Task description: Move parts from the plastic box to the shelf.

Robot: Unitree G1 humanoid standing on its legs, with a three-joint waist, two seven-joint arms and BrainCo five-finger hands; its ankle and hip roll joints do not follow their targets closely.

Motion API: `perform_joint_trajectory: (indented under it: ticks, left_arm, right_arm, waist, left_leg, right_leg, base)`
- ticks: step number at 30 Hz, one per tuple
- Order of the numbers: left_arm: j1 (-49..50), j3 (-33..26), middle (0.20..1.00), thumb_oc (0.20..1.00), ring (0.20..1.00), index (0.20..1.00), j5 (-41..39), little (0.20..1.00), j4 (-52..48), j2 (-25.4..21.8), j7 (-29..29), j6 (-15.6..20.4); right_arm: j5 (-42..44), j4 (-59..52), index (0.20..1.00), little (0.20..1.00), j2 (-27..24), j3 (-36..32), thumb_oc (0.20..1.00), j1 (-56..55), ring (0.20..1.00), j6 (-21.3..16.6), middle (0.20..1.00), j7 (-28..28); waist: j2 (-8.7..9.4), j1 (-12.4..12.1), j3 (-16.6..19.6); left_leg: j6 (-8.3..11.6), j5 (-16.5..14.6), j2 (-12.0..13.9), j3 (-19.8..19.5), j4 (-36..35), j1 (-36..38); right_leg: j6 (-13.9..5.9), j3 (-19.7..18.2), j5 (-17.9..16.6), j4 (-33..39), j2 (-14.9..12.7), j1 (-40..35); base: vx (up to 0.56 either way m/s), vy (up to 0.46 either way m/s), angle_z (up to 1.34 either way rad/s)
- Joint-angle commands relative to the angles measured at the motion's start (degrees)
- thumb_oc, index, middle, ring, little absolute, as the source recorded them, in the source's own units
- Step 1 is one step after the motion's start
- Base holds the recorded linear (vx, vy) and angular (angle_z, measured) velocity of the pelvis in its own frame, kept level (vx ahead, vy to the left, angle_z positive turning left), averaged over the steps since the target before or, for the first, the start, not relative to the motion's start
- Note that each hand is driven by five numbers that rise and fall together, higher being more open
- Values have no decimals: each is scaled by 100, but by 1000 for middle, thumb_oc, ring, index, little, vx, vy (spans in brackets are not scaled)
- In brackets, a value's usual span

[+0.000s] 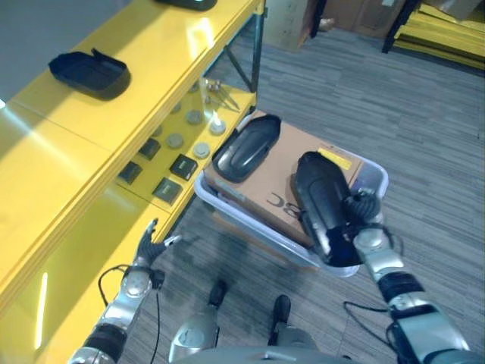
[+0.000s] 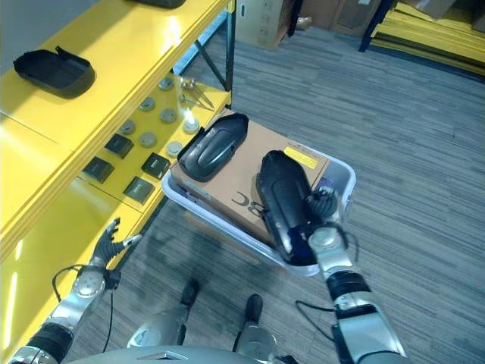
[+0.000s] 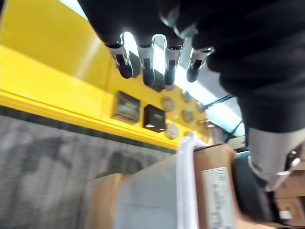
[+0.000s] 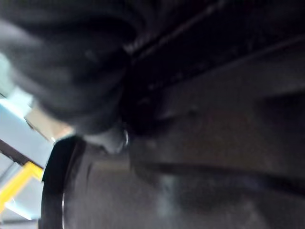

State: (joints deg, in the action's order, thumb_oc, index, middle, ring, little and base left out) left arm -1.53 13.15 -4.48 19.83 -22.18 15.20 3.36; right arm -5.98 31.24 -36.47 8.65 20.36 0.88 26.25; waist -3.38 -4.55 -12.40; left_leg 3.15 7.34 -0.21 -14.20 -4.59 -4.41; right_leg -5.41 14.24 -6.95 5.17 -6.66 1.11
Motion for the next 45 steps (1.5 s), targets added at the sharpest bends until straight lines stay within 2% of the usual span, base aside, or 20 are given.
perform_joint_trajectory:
  ticks: [1,4,8,12,19,28,37,45]
  left_arm:
    - [-50,117,1000,1000,1000,1000,-442,1000,-496,-449,-447,569]
    - [-38,25,1000,1000,1000,1000,-967,1000,-1250,-593,-680,712]
    - [-282,169,1000,1000,1000,1000,-1635,1000,-1906,-317,-918,694]
    - [-697,512,1000,1000,1000,1000,-2058,1000,-1791,82,-841,603]
    - [-1157,732,1000,1000,1000,1000,-2083,1000,-1486,394,-764,576]
    - [-1307,777,1000,1000,1000,1000,-2490,1000,-1515,551,-822,600]
    - [-1443,890,1000,1000,1000,1000,-3744,1000,-1771,802,-1369,681]
    - [-1384,869,1000,1000,1000,1000,-3695,1000,-1971,730,-1543,751]
  right_arm:
    - [-941,-443,200,200,-550,-245,200,384,200,-460,200,-1]
    - [-1407,-1422,200,200,-779,-407,200,220,200,-562,200,-91]
    - [-2009,-2883,200,200,-671,-732,200,38,200,-671,200,-137]
    - [-2290,-3598,200,200,-276,-641,200,179,200,-700,200,-122]
    - [-2190,-4463,200,200,240,-380,200,328,200,-920,200,-251]
    - [-1930,-4721,200,200,587,70,200,413,200,-1083,200,-492]
    - [-1793,-4509,200,200,888,716,200,577,200,-1126,200,-795]
    - [-1695,-4444,200,200,1009,966,200,568,200,-1194,200,-1062]
  waist:
    - [274,-86,493]
    - [333,26,642]
    - [468,161,956]
    - [481,266,1101]
    - [480,400,1238]
    - [448,454,1278]
    - [461,464,1319]
    - [487,413,1341]
  left_leg:
    - [-35,-609,48,129,138,19]
    - [-36,-644,107,206,166,175]
    - [-35,-752,275,355,92,564]
    - [-31,-794,361,464,52,801]
    - [-8,-850,431,560,16,1029]
    - [-3,-858,450,612,5,1117]
    - [-2,-856,437,615,3,1128]
    - [-20,-851,394,599,10,1106]
  right_leg:
    - [-435,-65,715,-174,-445,-407]
    - [-419,-170,746,-207,-424,-496]
    - [-359,-368,878,-212,-318,-746]
    - [-328,-485,925,-213,-266,-878]
    - [-301,-573,961,-186,-217,-1036]
    - [-290,-594,944,-178,-216,-1083]
    - [-286,-613,926,-152,-217,-1106]
    - [-295,-600,890,-151,-253,-1102]
  base:
    - [42,-26,-21]
    - [25,-25,-18]
    - [70,-79,-29]
    - [52,-41,-21]
    - [19,-14,-8]
    - [1,-1,-2]
    - [0,0,0]
    - [0,0,0]
